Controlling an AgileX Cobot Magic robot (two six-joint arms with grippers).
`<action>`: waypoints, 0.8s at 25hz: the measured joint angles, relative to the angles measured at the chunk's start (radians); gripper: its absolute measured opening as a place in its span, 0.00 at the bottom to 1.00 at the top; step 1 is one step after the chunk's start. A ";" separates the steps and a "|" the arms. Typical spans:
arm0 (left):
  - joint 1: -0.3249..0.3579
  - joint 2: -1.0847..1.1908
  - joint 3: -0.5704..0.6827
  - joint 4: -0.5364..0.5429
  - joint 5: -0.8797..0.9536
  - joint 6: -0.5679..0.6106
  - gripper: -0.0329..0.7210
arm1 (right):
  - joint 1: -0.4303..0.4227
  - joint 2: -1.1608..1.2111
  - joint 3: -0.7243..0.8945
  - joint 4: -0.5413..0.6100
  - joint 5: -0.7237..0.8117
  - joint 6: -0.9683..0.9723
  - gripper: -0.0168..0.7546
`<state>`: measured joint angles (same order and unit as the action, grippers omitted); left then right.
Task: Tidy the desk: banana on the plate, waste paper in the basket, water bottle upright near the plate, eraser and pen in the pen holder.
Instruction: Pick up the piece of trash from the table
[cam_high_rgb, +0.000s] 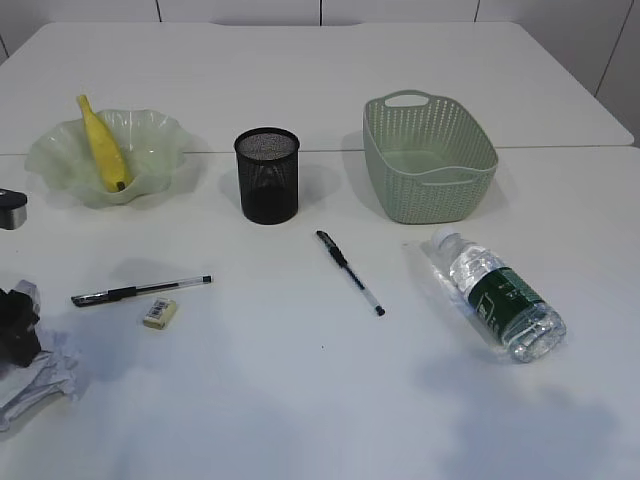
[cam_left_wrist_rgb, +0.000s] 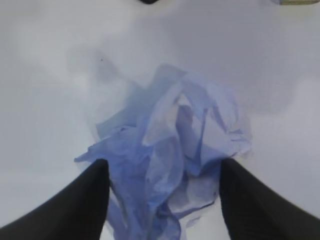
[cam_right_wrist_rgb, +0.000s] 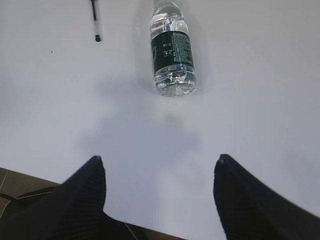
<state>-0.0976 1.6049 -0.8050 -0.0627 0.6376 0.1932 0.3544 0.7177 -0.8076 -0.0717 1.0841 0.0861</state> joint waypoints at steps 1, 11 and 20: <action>0.000 0.000 0.000 -0.004 0.000 0.000 0.66 | 0.000 0.000 0.000 0.000 0.000 0.000 0.67; 0.000 0.000 0.000 -0.015 0.002 0.001 0.25 | 0.000 0.000 0.000 0.000 0.000 0.000 0.67; 0.000 0.000 0.000 -0.015 -0.025 0.001 0.06 | 0.000 0.000 0.000 0.000 0.000 0.000 0.67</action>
<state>-0.0976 1.6049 -0.8050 -0.0773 0.6123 0.1938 0.3544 0.7177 -0.8076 -0.0717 1.0841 0.0861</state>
